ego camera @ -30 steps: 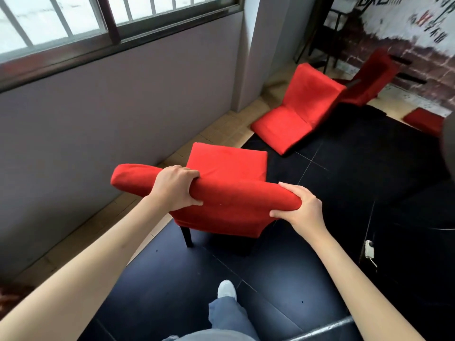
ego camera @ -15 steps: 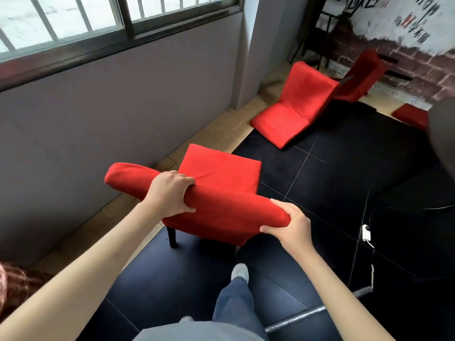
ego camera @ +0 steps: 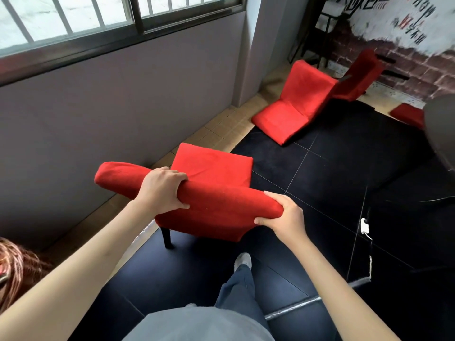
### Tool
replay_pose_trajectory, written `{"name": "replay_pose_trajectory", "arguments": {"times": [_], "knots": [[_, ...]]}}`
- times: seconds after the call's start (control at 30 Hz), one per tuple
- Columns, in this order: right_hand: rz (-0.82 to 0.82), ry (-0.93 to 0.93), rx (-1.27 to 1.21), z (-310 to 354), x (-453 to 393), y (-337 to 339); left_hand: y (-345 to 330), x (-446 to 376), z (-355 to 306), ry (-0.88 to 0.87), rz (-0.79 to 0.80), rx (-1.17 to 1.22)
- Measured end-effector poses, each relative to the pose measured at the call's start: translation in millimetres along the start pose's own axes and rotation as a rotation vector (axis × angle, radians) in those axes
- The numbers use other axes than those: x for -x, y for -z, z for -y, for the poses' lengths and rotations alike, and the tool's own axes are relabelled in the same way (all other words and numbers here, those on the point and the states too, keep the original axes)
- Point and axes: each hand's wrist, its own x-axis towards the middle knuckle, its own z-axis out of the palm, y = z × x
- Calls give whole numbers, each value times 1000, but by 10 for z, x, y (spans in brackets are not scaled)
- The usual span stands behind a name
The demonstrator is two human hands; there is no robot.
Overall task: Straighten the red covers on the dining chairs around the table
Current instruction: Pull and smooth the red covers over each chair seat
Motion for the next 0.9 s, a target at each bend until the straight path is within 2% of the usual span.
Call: {"name": "replay_pose_trajectory", "arguments": {"times": [0.27,0.57,0.9], "knots": [[6,-27,-4,-11,22,-2,46,-55,-52,-56,96,-62],[119,-173,-96,-284,31,395,282,-307,-377,-143,176,212],[-19,-315,-164,-802,-221,1088,376,-1107,-1360,-330,164,254]]}}
